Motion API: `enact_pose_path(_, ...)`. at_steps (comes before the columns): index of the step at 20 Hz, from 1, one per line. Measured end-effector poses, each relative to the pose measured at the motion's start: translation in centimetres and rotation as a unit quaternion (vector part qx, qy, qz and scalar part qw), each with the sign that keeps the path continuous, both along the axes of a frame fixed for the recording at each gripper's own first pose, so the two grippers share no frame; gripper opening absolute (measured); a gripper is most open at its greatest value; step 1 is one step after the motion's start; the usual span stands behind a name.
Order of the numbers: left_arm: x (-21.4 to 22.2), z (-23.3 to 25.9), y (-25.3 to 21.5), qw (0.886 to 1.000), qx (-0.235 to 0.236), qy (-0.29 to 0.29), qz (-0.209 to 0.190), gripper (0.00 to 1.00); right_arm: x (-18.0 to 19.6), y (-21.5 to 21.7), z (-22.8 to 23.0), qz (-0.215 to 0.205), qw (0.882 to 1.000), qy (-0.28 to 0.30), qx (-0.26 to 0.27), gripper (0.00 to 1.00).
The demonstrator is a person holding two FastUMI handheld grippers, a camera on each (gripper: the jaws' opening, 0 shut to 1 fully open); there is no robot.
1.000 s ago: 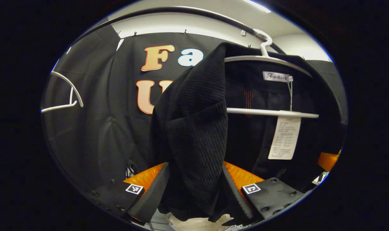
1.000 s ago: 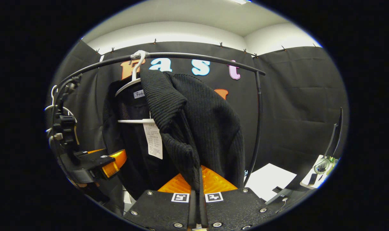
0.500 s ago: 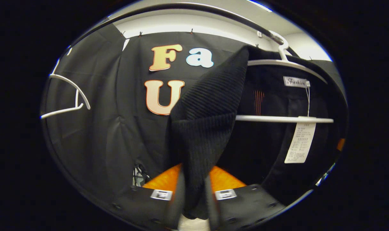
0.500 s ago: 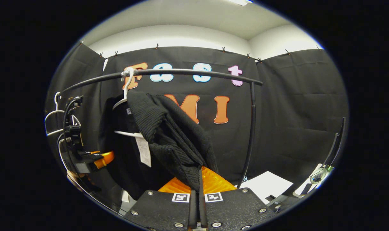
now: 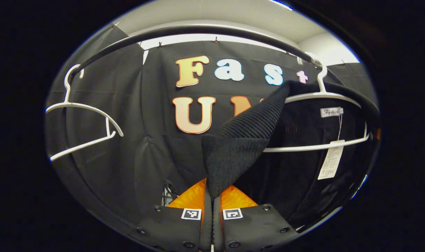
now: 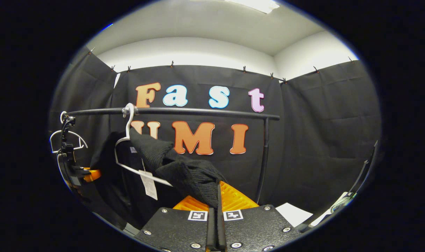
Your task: Grasp the clothes on the hanger with both hands and then place them into the laundry hamper below.
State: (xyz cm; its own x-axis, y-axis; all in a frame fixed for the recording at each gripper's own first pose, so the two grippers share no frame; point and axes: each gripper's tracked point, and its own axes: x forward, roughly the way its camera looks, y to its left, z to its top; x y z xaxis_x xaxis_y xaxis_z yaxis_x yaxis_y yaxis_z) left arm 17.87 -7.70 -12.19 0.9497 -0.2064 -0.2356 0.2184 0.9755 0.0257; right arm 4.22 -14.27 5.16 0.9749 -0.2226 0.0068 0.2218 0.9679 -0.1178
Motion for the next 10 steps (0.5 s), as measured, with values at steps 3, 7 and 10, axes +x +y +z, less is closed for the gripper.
enact_pose_path(3, 1.0, 2.0, 2.2, 1.000, 0.010, -0.019, 0.018, 0.09, 2.1, -1.1, 1.8, 0.017, 1.000, -0.007, -0.003, 0.02)
enact_pose_path(7, 2.6, 5.5, 4.0, 0.997, 0.028, -0.060, 0.039, 0.07, 5.3, -2.8, 2.5, 0.042, 0.999, -0.002, -0.004, 0.02)
enact_pose_path(10, 3.9, 6.3, 5.3, 0.995, 0.040, -0.069, 0.058, 0.08, 7.9, -4.1, 2.9, 0.066, 0.998, 0.000, 0.020, 0.02)
